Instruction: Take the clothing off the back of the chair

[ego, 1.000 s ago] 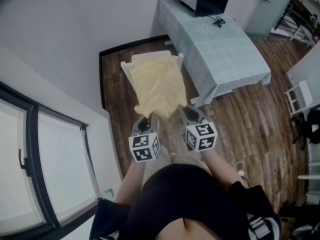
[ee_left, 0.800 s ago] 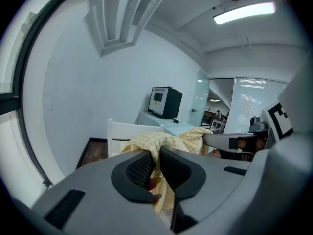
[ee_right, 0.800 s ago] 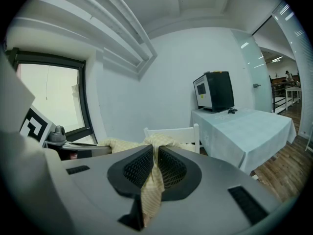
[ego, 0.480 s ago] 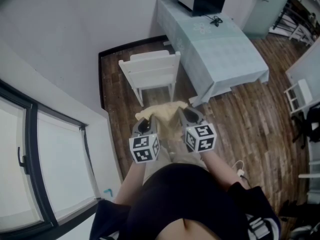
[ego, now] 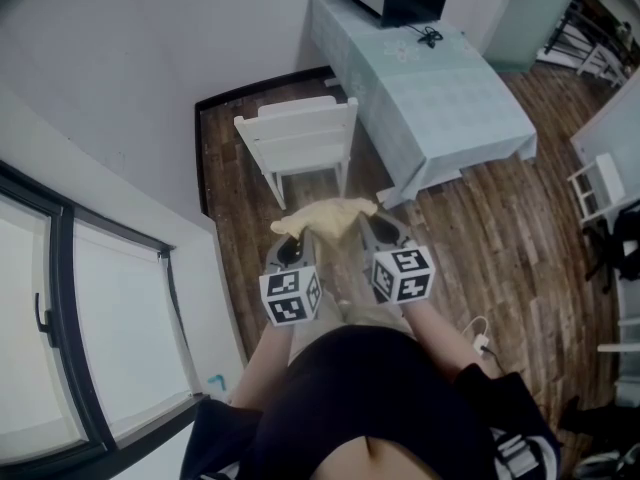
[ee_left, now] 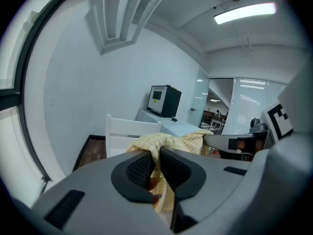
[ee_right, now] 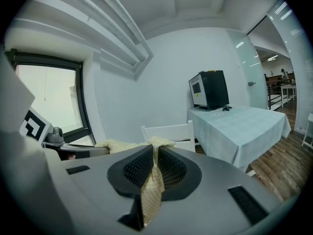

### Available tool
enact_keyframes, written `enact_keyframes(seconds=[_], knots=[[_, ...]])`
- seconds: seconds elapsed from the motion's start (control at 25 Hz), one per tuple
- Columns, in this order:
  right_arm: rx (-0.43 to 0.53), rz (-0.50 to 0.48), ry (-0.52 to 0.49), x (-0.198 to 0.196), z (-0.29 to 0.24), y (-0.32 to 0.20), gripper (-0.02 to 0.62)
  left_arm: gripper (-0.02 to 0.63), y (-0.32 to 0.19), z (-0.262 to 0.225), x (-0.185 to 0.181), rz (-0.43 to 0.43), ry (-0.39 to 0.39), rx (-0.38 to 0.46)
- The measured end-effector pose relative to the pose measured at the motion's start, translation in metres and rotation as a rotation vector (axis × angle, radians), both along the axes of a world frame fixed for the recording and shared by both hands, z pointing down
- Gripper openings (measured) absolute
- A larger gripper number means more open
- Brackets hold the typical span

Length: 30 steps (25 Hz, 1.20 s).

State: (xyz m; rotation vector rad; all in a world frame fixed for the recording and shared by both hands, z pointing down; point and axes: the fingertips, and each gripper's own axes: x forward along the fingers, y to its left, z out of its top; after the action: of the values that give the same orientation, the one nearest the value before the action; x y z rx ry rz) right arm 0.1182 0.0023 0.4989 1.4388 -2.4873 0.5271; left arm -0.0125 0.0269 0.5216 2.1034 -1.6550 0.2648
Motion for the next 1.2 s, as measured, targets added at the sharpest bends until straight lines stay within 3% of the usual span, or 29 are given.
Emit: enact_keyframes(seconds=[1.2], knots=[[-0.008, -0.014, 0.015, 0.007, 0.002, -0.013, 0.041, 0.028, -0.016, 0.002, 0.006, -0.002, 0.002, -0.005]])
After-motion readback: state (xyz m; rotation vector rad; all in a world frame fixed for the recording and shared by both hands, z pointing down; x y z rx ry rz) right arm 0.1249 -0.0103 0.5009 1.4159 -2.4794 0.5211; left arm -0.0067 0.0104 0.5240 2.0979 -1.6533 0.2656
